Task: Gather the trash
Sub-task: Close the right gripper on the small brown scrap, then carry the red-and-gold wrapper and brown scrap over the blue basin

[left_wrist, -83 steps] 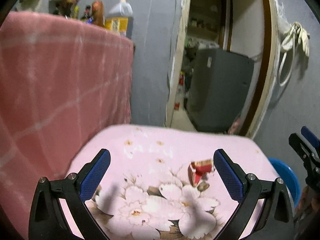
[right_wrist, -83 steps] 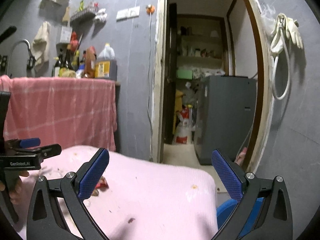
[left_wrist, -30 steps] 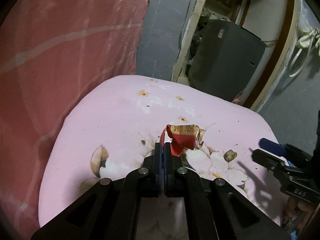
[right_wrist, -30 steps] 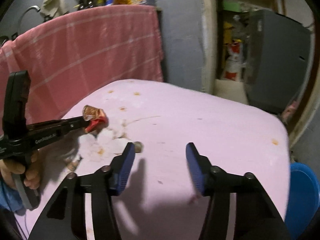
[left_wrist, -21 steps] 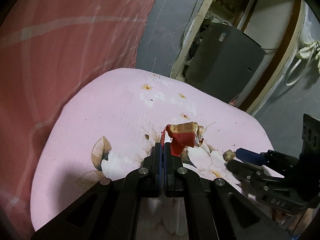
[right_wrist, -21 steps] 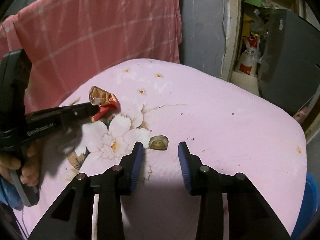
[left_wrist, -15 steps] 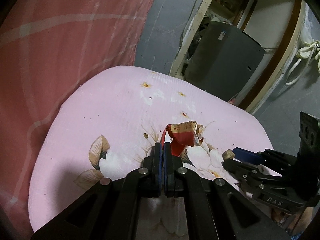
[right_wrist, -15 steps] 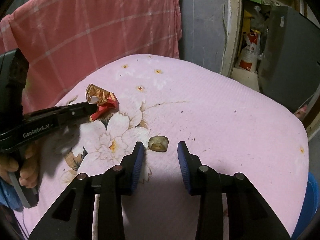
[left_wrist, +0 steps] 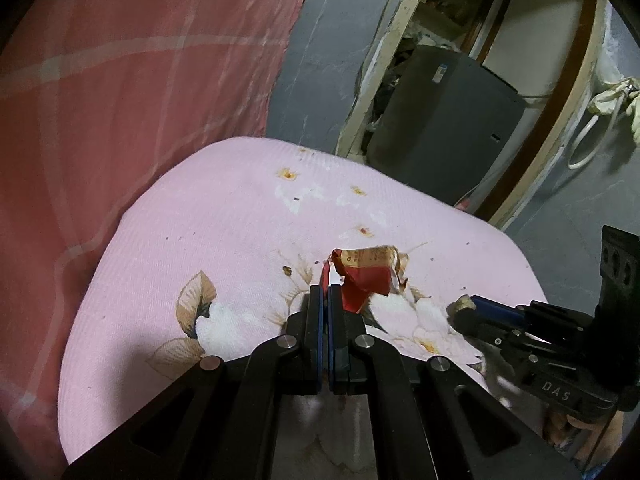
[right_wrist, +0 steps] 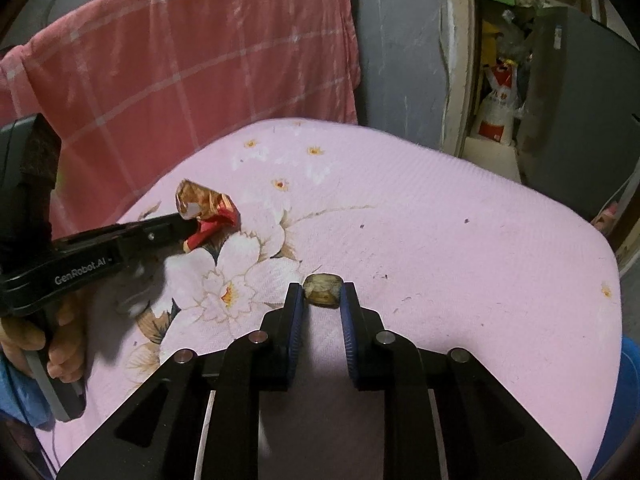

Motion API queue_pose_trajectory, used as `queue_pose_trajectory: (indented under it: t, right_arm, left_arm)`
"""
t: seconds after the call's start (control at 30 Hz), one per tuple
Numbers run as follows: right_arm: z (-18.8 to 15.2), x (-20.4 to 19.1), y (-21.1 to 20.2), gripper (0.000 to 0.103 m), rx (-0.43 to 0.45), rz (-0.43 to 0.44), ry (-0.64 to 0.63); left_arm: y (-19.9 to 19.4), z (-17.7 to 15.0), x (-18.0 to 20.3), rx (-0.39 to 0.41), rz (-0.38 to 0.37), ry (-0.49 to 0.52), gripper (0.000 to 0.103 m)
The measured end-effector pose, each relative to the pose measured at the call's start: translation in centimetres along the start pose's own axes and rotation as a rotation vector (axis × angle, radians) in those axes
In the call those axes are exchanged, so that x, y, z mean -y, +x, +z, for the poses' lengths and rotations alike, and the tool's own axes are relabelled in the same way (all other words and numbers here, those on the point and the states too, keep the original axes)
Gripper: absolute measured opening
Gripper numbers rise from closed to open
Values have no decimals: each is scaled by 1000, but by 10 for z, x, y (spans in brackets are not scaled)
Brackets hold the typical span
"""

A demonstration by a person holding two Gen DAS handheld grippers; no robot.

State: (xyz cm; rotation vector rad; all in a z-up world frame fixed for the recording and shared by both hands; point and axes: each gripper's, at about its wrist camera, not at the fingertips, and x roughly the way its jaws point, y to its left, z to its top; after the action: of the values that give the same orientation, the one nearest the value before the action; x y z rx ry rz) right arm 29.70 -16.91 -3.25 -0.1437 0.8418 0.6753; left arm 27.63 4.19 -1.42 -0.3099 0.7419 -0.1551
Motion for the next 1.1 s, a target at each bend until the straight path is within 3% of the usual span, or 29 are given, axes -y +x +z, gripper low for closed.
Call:
queue_pose_trajectory:
  t: [0.4, 0.63, 0.87, 1.1]
  right_arm:
    - [-18, 7, -64, 17, 327, -60, 58]
    - [-37, 7, -119, 17, 480, -251, 5]
    - [-50, 22, -174, 17, 652, -311, 82]
    - [-64, 33, -210, 17, 748, -374, 101]
  left_arm:
    - [-41, -17, 48, 189, 17, 117, 0]
    - [-61, -15, 83, 286, -41, 120, 0]
    - [-75, -8, 123, 362, -70, 190, 0]
    - [-81, -9, 156, 404, -110, 236, 0]
